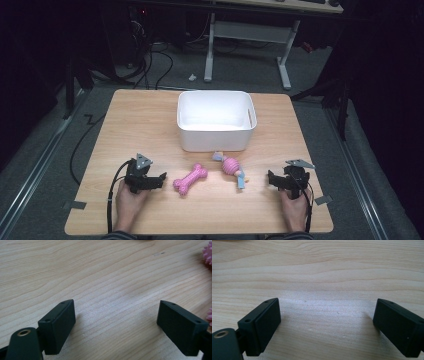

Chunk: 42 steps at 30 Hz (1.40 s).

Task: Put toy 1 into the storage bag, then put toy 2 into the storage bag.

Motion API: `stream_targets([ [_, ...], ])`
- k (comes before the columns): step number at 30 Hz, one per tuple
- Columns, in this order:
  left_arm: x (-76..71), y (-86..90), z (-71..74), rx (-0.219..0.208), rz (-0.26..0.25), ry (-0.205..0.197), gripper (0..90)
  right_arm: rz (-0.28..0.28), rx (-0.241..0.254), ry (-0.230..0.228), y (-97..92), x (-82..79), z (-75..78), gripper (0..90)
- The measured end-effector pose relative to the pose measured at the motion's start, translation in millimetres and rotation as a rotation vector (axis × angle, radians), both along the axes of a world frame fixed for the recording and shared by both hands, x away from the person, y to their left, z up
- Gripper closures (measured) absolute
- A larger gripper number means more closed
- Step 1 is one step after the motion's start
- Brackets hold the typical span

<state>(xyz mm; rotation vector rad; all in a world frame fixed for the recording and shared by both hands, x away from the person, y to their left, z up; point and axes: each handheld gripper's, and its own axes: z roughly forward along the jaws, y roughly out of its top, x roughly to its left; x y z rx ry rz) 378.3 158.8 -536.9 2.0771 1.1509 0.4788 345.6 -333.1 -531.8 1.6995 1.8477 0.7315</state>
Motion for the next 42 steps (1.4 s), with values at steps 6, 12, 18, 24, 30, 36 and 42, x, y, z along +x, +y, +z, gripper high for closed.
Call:
stream_targets([
  [6,0.0,-0.1,0.0,0.002,0.000,-0.001,15.4,0.001,-0.003,0.002,0.0,-0.3,0.1,7.7],
  [12,1.1,-1.5,0.0,0.003,0.005,0.000,15.0,0.000,0.000,-0.001,0.4,-0.5,0.1,8.1],
  [18,1.6,-3.1,0.1,0.005,0.017,0.000,14.7,0.000,0.000,0.000,0.4,-0.5,0.1,8.1],
  [24,1.6,-3.6,0.0,0.004,0.021,0.002,14.5,0.000,0.000,-0.001,0.4,-0.4,0.1,8.1],
  [30,2.8,-5.0,1.9,0.010,0.026,0.017,15.4,0.002,0.000,-0.002,0.7,-0.6,0.1,9.0],
  [36,3.9,-7.3,4.4,-0.001,0.024,0.029,17.1,0.004,-0.001,-0.005,0.8,-0.9,0.1,9.7],
  [42,6.0,-11.1,11.8,-0.028,0.013,0.020,20.1,0.007,-0.003,-0.006,0.7,-0.9,0.1,9.8],
])
